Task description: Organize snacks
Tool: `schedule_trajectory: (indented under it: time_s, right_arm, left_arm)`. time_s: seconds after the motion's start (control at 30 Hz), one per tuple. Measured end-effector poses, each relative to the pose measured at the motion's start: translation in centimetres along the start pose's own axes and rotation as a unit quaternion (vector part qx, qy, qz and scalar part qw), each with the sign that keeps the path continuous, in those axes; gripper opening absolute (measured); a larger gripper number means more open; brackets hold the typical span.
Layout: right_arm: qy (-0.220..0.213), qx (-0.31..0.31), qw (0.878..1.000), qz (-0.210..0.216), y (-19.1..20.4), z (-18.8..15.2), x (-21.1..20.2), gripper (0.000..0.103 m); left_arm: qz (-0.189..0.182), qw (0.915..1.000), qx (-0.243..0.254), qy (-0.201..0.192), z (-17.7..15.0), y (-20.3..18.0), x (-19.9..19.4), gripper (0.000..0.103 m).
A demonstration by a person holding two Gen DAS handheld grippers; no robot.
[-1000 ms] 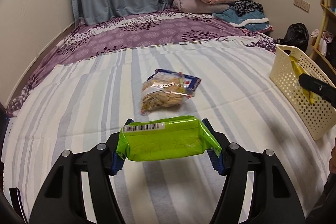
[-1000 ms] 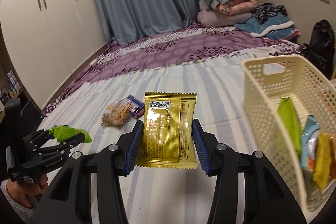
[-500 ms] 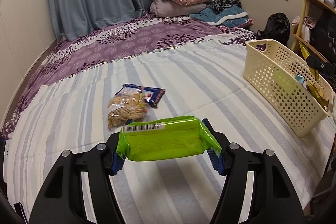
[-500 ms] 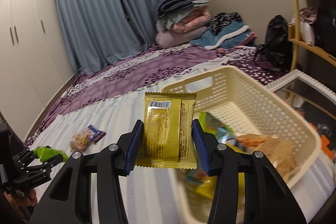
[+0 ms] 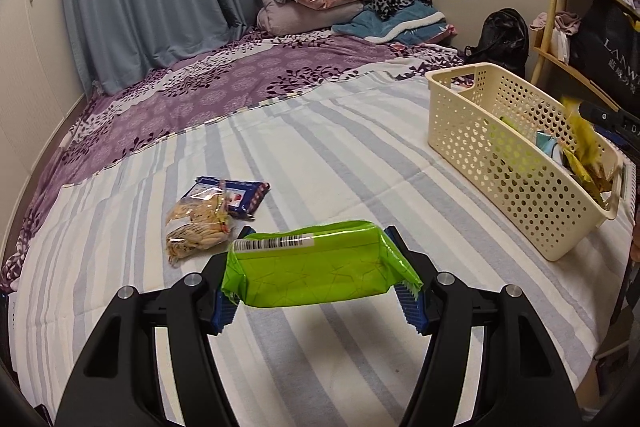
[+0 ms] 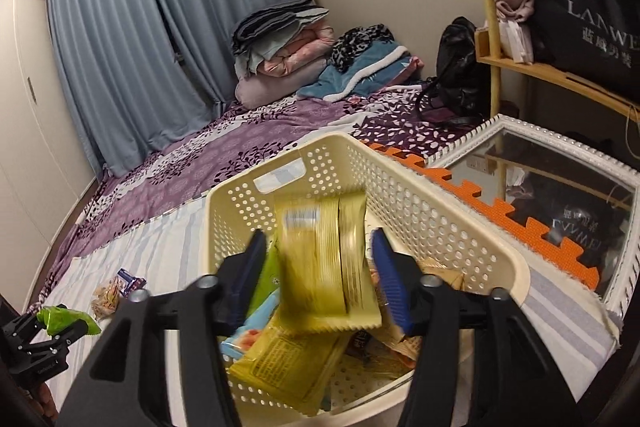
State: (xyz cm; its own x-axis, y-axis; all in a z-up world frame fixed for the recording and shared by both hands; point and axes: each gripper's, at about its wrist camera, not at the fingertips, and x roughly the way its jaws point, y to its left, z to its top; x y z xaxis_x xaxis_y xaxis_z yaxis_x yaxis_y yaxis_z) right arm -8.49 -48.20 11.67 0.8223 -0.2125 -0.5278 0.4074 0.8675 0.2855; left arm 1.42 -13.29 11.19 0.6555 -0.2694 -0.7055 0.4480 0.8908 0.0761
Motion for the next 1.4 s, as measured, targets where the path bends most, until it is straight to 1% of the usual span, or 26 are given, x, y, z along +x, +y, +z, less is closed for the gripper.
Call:
schedule_trajectory:
  time_s: [0.2,0.4,0.6,0.7,1.1,1.33,1.37,1.4]
  right_arm:
    - [-0.011,0.009,1.0,-0.005,-0.9,-0.2,-0.6,0.065]
    - [-0.017,0.017,1.0,-0.009,-1.9,-0.3,-1.0,0.065]
    - [-0.02,0.026,0.999,-0.012,-2.9,-0.4,-1.4,0.065]
    - [-0.02,0.031,0.999,-0.013,-3.3,-0.6,-1.6,0.065]
    - [-0.018,0.044,0.999,-0.012,-5.2,-0.6,-1.9,0.065]
    - [-0.014,0.05,0.999,-0.013,-5.9,-1.0,-2.0,0.065]
    - [-0.014,0.051,0.999,-0.013,-5.9,-1.0,-2.0,0.065]
    - [-0.013,0.052,0.998,-0.013,-6.0,-1.0,-2.0,0.065]
  left_arm:
    - [-0.013,0.9998,0.016,-0.002,0.7,-1.6,-0.1,0.066]
    - [-0.031,0.9989,0.031,-0.014,2.5,-3.5,-0.5,0.066]
    - [-0.056,0.9968,0.05,-0.027,4.4,-6.2,-0.8,0.066]
    - [-0.075,0.9953,0.053,-0.029,5.3,-7.5,-0.9,0.066]
    - [-0.146,0.9855,0.078,-0.037,9.5,-14.6,0.4,0.066]
    - [-0.18,0.9792,0.088,-0.035,11.3,-18.2,2.0,0.066]
    - [-0.183,0.9784,0.09,-0.034,11.4,-18.6,2.2,0.068]
    - [-0.186,0.9777,0.092,-0.034,11.6,-18.9,2.4,0.072]
